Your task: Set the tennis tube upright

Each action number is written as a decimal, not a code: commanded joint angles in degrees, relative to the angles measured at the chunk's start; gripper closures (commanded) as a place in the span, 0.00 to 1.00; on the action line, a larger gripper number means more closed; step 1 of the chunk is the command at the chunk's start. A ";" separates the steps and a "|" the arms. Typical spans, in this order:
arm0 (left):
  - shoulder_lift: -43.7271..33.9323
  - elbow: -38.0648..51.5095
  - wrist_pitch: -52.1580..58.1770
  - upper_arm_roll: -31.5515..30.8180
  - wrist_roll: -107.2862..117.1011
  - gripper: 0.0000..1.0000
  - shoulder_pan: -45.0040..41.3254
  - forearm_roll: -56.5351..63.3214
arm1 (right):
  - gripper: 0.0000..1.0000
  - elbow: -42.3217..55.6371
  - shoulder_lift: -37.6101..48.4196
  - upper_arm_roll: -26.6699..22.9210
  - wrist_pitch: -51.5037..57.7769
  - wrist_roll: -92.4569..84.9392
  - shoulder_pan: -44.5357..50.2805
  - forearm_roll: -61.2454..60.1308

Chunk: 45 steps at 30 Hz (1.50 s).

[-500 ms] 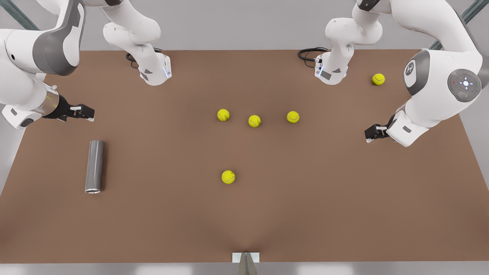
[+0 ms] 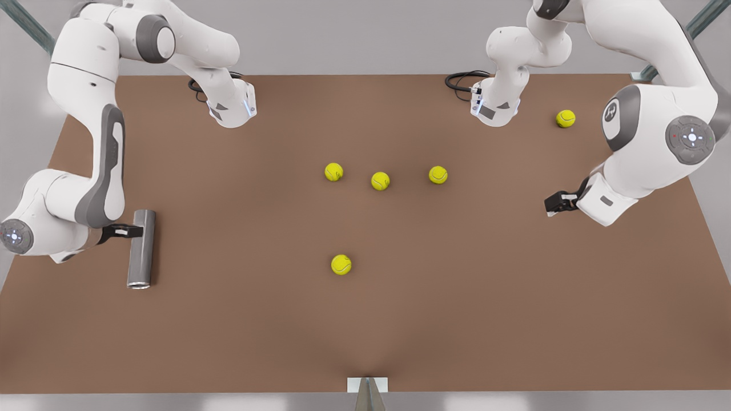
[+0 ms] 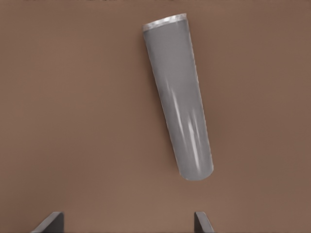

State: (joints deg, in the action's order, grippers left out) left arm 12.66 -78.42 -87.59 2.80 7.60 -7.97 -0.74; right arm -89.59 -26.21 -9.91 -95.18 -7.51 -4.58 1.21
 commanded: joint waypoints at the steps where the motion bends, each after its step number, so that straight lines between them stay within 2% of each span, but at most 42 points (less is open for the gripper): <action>1: 0.17 0.02 0.31 0.02 0.48 0.00 -0.03 0.04 | 0.00 -2.60 -0.07 -0.11 -17.57 -21.83 -0.34 -0.24; 3: 0.35 0.02 0.31 0.02 0.48 0.00 -0.03 0.04 | 0.00 -9.10 1.95 -1.17 -25.92 -26.68 -1.22 -0.33; 5: 0.35 0.02 0.31 0.02 0.48 0.00 -0.11 0.04 | 0.00 -11.74 2.30 -2.04 -29.44 -29.76 -1.75 -1.03; 8: 0.43 0.02 0.49 0.02 0.66 0.00 -0.11 0.04 | 0.00 -22.20 3.89 -2.05 -43.07 -34.33 -3.68 -3.05; 9: 0.43 0.02 0.49 0.02 0.66 0.00 -0.11 0.04 | 0.00 -23.79 3.89 -2.13 -43.78 -34.59 -3.86 -4.11; 16: 0.87 0.02 0.49 0.02 0.75 0.00 -0.29 0.04 | 0.00 -23.53 0.90 -3.01 -43.34 -49.62 -4.39 -6.22; 20: 1.05 0.02 0.49 -0.07 0.83 0.00 -0.38 0.04 | 0.00 -23.53 -1.21 -3.10 -43.43 -50.32 -4.91 -6.22; 42: 1.40 0.02 1.10 -0.51 2.33 0.00 -0.47 0.04 | 0.00 -23.53 -5.96 -3.45 -41.67 -43.03 -4.91 -10.35; 45: 1.75 0.20 1.02 -0.42 2.24 0.00 -0.38 0.04 | 0.00 -22.74 -6.57 -3.54 -41.32 -33.98 -4.91 -10.35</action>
State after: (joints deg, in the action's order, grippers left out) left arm 14.38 -78.30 -86.51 2.36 9.23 -8.40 -0.75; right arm -112.46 -32.81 -13.40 -136.67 -47.34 -9.50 -9.02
